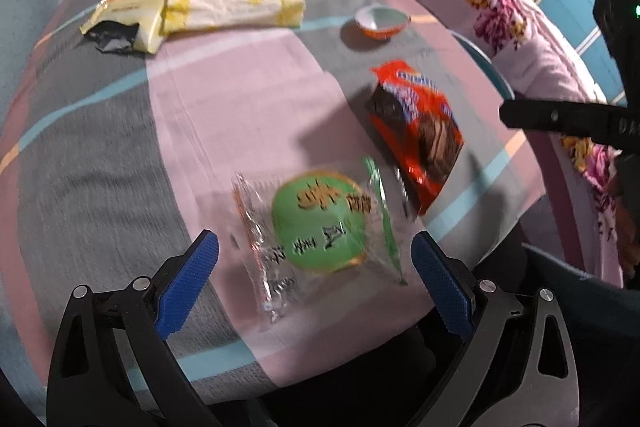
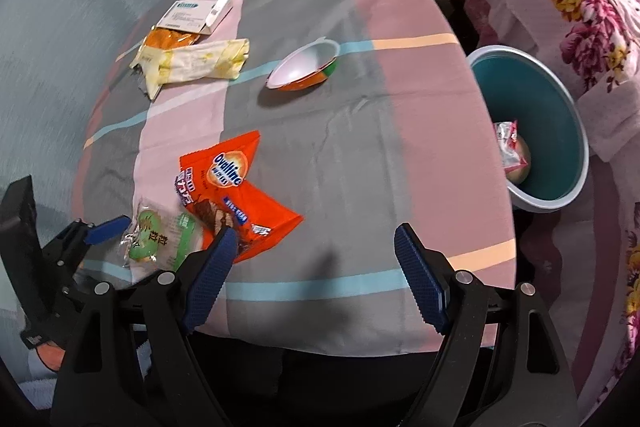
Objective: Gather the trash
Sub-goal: 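Move both grippers back over the table toward the Ovaltine packet and green cake, then grasp the orange Ovaltine packet with the right gripper while the left gripper grasps the green-labelled cake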
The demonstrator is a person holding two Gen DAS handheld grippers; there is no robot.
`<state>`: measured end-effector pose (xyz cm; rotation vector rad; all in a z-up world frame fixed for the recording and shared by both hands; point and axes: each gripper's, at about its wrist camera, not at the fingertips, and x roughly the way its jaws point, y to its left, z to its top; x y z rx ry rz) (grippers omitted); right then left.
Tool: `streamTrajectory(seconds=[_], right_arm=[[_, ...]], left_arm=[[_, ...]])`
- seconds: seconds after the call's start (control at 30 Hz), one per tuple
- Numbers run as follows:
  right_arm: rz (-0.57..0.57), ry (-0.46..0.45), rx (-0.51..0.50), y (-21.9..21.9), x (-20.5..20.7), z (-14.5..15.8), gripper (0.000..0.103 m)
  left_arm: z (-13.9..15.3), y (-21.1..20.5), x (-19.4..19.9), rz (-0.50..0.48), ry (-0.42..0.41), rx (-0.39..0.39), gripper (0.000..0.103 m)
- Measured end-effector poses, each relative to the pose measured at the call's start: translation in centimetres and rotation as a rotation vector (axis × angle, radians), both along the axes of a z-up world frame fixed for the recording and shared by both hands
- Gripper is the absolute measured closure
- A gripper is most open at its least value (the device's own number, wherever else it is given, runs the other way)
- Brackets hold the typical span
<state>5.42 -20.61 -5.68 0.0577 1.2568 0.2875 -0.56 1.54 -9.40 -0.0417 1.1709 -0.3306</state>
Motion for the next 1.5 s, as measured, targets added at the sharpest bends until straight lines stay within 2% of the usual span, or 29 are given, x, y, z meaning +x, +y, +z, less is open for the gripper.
streamTrajectory(seconds=[0.13, 0.33, 0.5, 0.6, 0.7, 0.83, 0.87, 0.9, 0.93, 0.97, 1.0, 1.1, 1.2, 1.4, 1.5], right_arm=[[0.033, 0.012, -0.003, 1.2, 0.3, -0.4, 0.026], [0.099, 0.053, -0.01, 3.9, 1.3, -1.8, 0.026], [0.143, 0.08, -0.005, 6.4, 2.4, -3.2, 0.026], [0.161, 0.101, 0.003, 7.4, 2.8, -4.1, 0.026], [0.185, 0.118, -0.001, 8.0, 2.8, -4.5, 0.026], [0.218, 0.116, 0.008, 8.4, 2.7, -4.4, 0.026], [0.231, 0.134, 0.021, 8.5, 2.7, -4.6, 0.033], [0.237, 0.146, 0.025, 8.7, 2.7, -4.8, 0.045], [0.24, 0.135, 0.014, 8.8, 2.7, -4.8, 0.05], [0.249, 0.124, 0.015, 8.9, 2.6, -4.6, 0.064], [0.248, 0.141, 0.034, 8.7, 2.6, -4.7, 0.064], [0.217, 0.112, 0.022, 8.1, 2.6, -4.3, 0.065], [0.177, 0.096, 0.046, 6.8, 2.8, -3.7, 0.065], [0.14, 0.074, 0.065, 5.1, 3.1, -2.9, 0.065], [0.12, 0.058, 0.073, 4.6, 3.2, -2.5, 0.065]], left_arm=[[-0.6, 0.6, 0.1, 0.021, -0.024, 0.026, 0.006], [-0.9, 4.2, 1.5, 0.115, -0.027, 0.007, 0.006], [-0.6, 6.0, 2.0, 0.148, -0.029, 0.0, 0.006], [-0.5, 6.3, 1.8, 0.12, -0.029, -0.001, 0.006], [0.1, 6.7, 1.2, 0.065, -0.049, 0.052, 0.006], [0.6, 7.5, 0.8, -0.011, -0.045, 0.049, 0.006], [0.5, 7.5, 0.7, -0.026, -0.04, 0.056, 0.006], [0.4, 7.5, 0.7, -0.044, -0.034, 0.06, 0.006], [0.3, 7.4, 0.7, -0.055, -0.028, 0.061, 0.006], [0.1, 7.5, 0.6, -0.063, -0.02, 0.062, 0.006], [0.0, 7.5, 0.6, -0.065, -0.012, 0.061, 0.006], [-0.3, 8.1, 0.5, -0.038, 0.015, 0.031, 0.006], [-0.6, 8.7, 0.5, 0.026, 0.062, -0.079, 0.005], [-0.6, 7.1, 1.1, 0.048, 0.032, -0.063, 0.005], [-0.4, 6.6, 1.7, 0.072, 0.022, -0.092, 0.006]])
